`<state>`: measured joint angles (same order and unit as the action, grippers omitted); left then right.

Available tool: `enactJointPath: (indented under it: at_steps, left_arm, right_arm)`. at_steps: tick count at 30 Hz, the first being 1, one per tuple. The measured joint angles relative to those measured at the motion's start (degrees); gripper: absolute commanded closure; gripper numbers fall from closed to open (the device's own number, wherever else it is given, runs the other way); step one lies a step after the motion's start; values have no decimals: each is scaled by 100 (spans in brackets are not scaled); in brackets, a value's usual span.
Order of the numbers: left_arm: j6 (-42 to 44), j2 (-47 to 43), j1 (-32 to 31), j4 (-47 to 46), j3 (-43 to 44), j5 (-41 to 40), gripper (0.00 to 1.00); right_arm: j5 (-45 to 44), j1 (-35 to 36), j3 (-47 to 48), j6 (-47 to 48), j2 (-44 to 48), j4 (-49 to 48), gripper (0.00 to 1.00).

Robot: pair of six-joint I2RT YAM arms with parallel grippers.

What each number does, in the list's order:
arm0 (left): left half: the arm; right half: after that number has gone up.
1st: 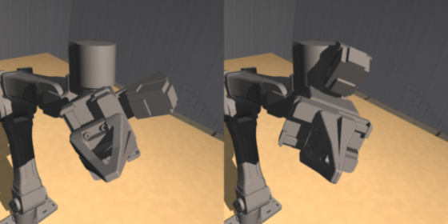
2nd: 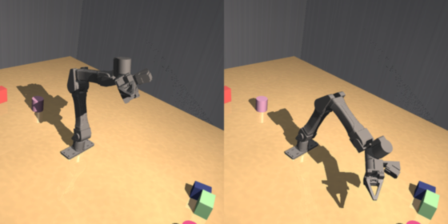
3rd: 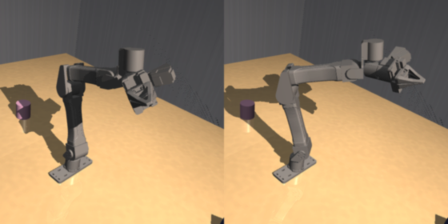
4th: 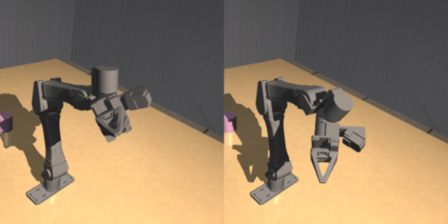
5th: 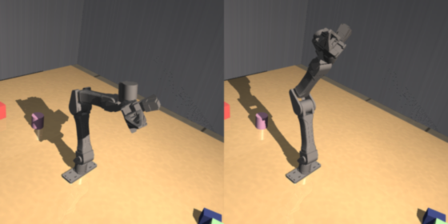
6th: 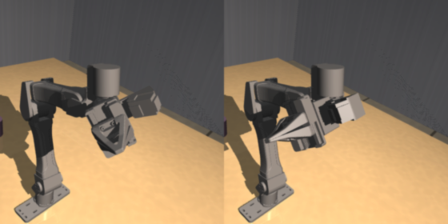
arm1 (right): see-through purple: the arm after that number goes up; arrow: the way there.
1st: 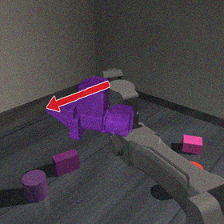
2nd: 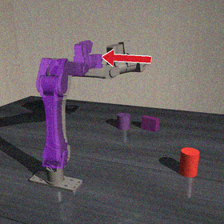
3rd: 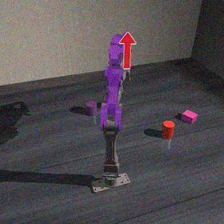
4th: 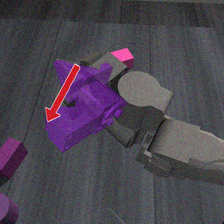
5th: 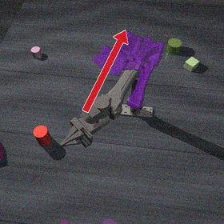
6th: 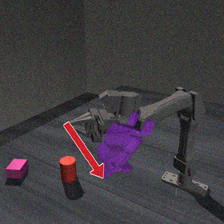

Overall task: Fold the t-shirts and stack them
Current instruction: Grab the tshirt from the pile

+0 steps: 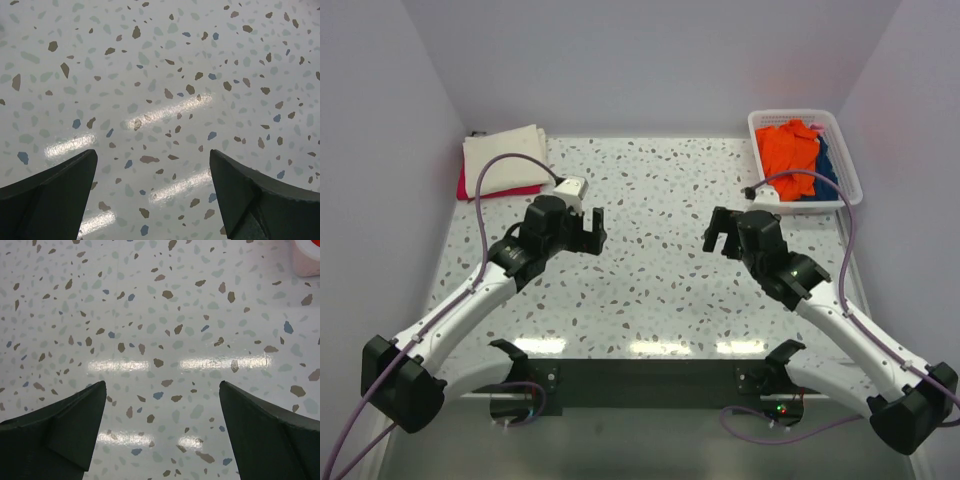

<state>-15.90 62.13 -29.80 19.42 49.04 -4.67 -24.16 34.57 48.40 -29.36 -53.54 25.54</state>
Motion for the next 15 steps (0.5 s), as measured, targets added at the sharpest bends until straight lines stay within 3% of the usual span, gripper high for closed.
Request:
enactJointPath:
  at_steps: [8,15]
  left_arm:
    - [-4,-94,2,0,-2,87,0]
    - [-87,-269,0,-2,-9,197,0]
  right_arm:
    - [-24,-2,42,48,-160,74,1]
    - [-9,-166,918,422,-1346,118,1]
